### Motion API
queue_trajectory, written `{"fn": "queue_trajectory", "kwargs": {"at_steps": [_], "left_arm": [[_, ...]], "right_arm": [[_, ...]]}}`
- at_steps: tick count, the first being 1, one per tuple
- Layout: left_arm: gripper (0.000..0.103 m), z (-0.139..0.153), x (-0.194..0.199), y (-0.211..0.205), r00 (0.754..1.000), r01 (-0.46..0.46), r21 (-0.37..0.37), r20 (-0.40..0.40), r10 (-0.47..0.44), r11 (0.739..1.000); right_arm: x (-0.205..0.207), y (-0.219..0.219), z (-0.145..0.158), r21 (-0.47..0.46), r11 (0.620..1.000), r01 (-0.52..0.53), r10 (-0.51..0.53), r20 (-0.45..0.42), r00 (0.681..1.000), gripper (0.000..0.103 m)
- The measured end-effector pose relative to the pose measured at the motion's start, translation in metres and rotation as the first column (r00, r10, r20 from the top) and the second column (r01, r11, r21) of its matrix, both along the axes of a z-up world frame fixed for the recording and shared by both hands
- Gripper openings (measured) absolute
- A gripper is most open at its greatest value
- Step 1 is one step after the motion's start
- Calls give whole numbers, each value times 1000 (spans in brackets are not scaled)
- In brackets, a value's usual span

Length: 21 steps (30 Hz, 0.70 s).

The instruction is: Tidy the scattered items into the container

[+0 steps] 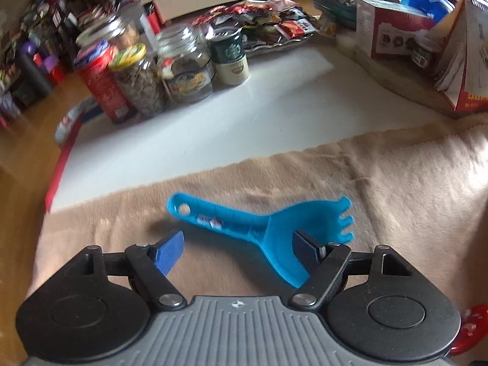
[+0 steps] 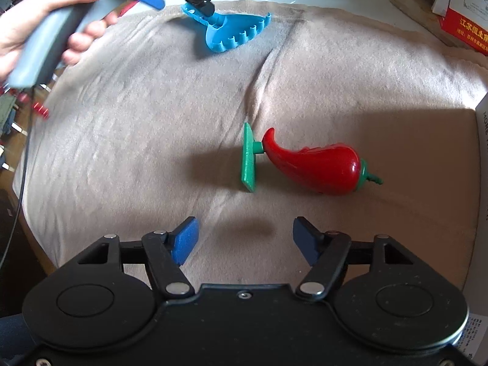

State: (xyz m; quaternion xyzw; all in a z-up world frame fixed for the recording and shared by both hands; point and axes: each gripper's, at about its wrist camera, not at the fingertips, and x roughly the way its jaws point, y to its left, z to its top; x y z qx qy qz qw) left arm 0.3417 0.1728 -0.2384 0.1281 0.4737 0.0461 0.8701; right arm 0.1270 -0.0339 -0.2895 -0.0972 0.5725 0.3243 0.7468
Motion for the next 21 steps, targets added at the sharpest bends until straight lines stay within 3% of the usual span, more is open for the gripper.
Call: {"fn": "queue_trajectory", "kwargs": {"at_steps": [1, 3, 4, 6, 8, 10, 12, 16, 18, 20, 21], "left_arm": [[78, -2, 5, -3, 998, 66, 58, 21, -67, 996], [75, -8, 8, -11, 967, 235, 211, 44, -249, 949], [75, -12, 8, -14, 938, 323, 278, 33, -345, 905], [75, -22, 0, -18, 848, 500, 377, -33, -529, 779], [75, -30, -8, -15, 768, 606, 427, -92, -634, 671], [75, -33, -17, -9, 699, 677, 426, -118, -705, 600], [75, -37, -24, -1, 646, 725, 415, -132, -752, 550], [75, -49, -25, 8, 585, 764, 446, -173, -793, 466], [75, -53, -25, 11, 542, 784, 458, -174, -823, 419], [75, -51, -22, 14, 507, 803, 447, -167, -846, 393], [74, -49, -19, 15, 502, 812, 435, -178, -847, 390]], "right_arm": [[1, -3, 1, 14, 1000, 3, -3, -2, 1000, 66], [3, -6, 3, 19, 1000, -1, 0, 7, 1000, 66], [2, -8, 4, 15, 1000, -6, 6, 18, 1000, 67], [2, -10, 8, 20, 1000, -15, 15, 28, 999, 68], [4, -14, 9, 45, 999, -11, 11, 14, 1000, 71], [5, -17, 10, 66, 998, -7, 7, 3, 1000, 72], [5, -17, 10, 75, 997, -9, 9, -1, 1000, 72], [5, -14, 8, 87, 996, -18, 18, -7, 1000, 72], [3, -14, 8, 95, 995, -16, 17, -12, 1000, 72], [2, -14, 9, 104, 994, -12, 14, -17, 1000, 72], [2, -15, 9, 110, 994, -12, 14, -18, 1000, 72]]}}
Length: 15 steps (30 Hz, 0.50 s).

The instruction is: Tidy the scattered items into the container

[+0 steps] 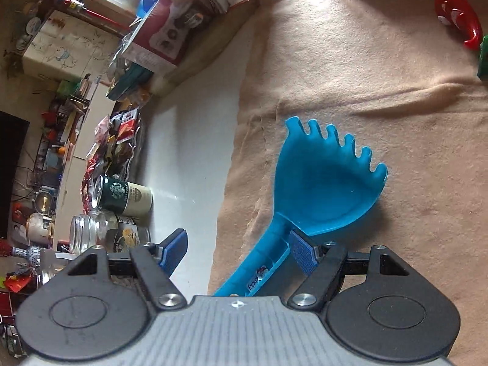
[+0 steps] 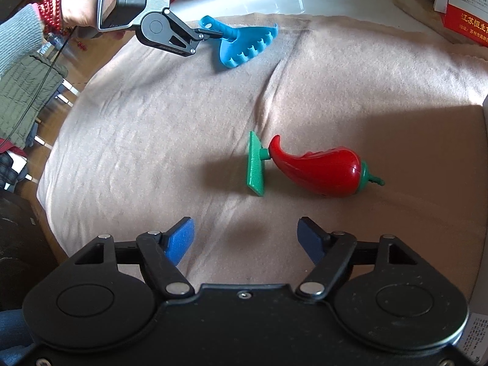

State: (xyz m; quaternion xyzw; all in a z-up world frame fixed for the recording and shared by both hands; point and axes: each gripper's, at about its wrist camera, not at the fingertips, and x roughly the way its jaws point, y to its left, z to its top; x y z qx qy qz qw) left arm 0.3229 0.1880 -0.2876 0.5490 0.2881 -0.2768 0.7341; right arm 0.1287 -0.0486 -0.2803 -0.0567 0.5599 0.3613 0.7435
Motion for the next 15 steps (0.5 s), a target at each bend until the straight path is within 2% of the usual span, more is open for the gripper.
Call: {"fn": "queue_trajectory", "kwargs": {"at_steps": [4, 5, 8, 10, 13, 15], "left_arm": [[75, 11, 5, 6, 991, 11, -24, -132, -14, 1000], [79, 11, 5, 6, 988, 26, -19, -153, -29, 999], [80, 0, 4, 0, 989, 85, 61, -123, -77, 994], [80, -9, 8, -8, 985, 122, 121, -133, -106, 985], [86, -17, 22, -18, 974, 135, 175, -204, -99, 975], [89, -15, 38, -22, 962, 77, 176, -272, -27, 981]], "right_arm": [[-1, 0, 2, 25, 1000, -1, 1, -6, 1000, 72], [-1, -1, 2, 34, 999, 0, 1, -12, 1000, 72], [0, 0, 2, 61, 998, 3, -1, -29, 1000, 73], [-1, 0, 1, 66, 998, 9, -6, -39, 999, 73], [-4, -2, 0, 58, 998, 13, -10, -46, 999, 73], [-6, -6, 0, 55, 998, 18, -15, -50, 999, 73]]}}
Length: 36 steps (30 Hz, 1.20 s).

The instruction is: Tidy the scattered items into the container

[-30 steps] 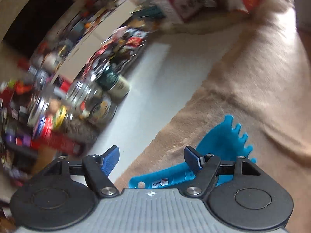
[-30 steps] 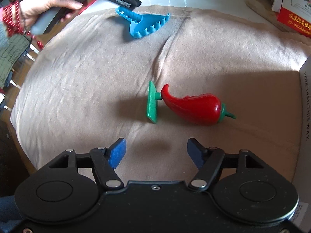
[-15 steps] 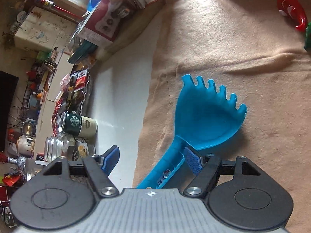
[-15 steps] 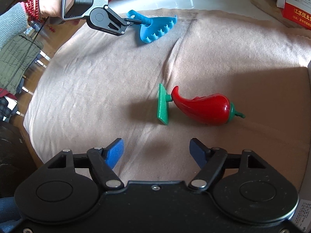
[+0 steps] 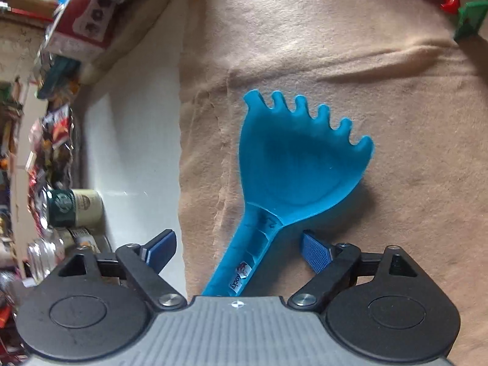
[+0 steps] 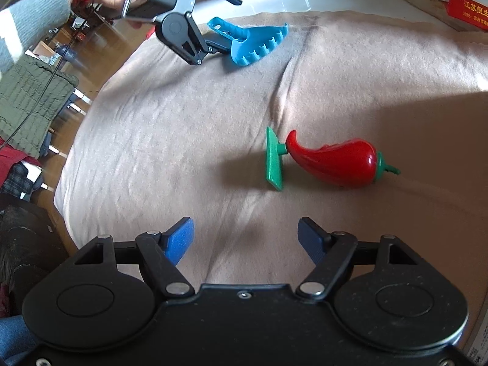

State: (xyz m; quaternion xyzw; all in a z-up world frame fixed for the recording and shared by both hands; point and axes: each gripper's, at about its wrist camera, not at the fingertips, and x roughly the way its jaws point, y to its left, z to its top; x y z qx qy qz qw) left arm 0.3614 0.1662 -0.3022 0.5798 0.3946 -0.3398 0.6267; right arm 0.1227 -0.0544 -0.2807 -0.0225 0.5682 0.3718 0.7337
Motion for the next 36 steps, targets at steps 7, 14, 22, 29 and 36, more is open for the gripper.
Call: {"fn": "queue_trajectory", "kwargs": {"at_steps": [7, 14, 22, 29, 36], "left_arm": [[102, -4, 28, 8, 887, -315, -29, -364, 283, 949], [102, -6, 6, 17, 787, -457, -98, -508, 351, 884], [103, -5, -11, 21, 768, -605, -204, -407, 495, 770], [103, -3, -18, 22, 690, -711, -216, -400, 603, 669], [103, -1, -31, 21, 695, -710, -265, -408, 592, 652]], "right_arm": [[3, -13, 3, 22, 999, 32, -32, -16, 999, 74], [2, -20, 1, 40, 997, 59, -58, -24, 998, 75], [10, -8, 19, -90, 995, -49, 66, 203, 977, 75], [25, 21, 13, -300, 916, -266, 358, 311, 881, 75], [35, 45, -18, -393, 796, -461, 570, 227, 790, 62]]}}
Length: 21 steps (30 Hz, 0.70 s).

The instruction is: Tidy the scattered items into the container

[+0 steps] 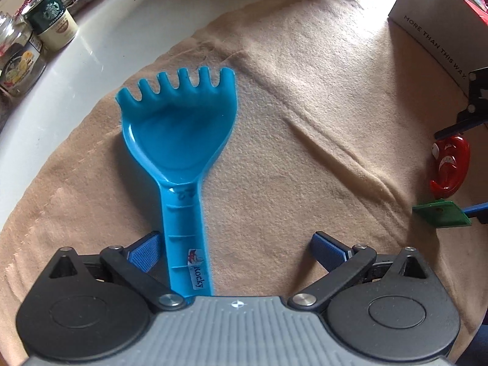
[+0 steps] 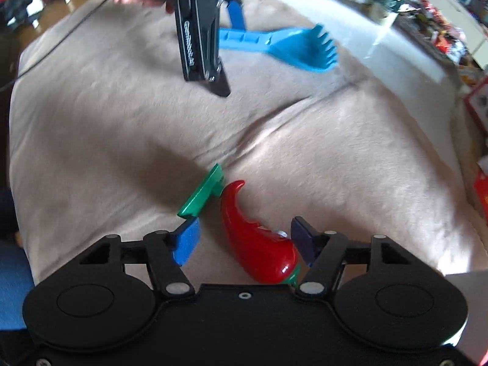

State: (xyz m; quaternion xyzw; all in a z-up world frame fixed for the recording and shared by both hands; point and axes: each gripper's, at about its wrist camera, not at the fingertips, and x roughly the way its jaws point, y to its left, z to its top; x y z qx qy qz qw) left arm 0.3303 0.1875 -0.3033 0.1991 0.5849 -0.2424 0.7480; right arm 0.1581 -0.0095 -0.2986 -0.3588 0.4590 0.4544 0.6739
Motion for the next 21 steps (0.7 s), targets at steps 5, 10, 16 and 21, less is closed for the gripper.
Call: {"fn": "queue_trajectory", "kwargs": {"at_steps": [5, 10, 16, 21], "left_arm": [[102, 2, 0, 4, 1000, -23, -21, -9, 23, 1000], [55, 16, -1, 17, 989, -140, -37, 51, 141, 990], [25, 23, 15, 9, 939, -341, -56, 14, 342, 938], [27, 18, 11, 13, 942, -335, -8, 34, 335, 942]], "right_arm": [[7, 6, -13, -5, 1000, 16, -17, -108, 994, 31], [11, 4, -12, -14, 984, 175, -175, -187, 967, 30], [4, -2, -12, -2, 959, 283, -274, -258, 927, 31], [2, 1, -13, 4, 957, 289, -280, -238, 930, 37]]}}
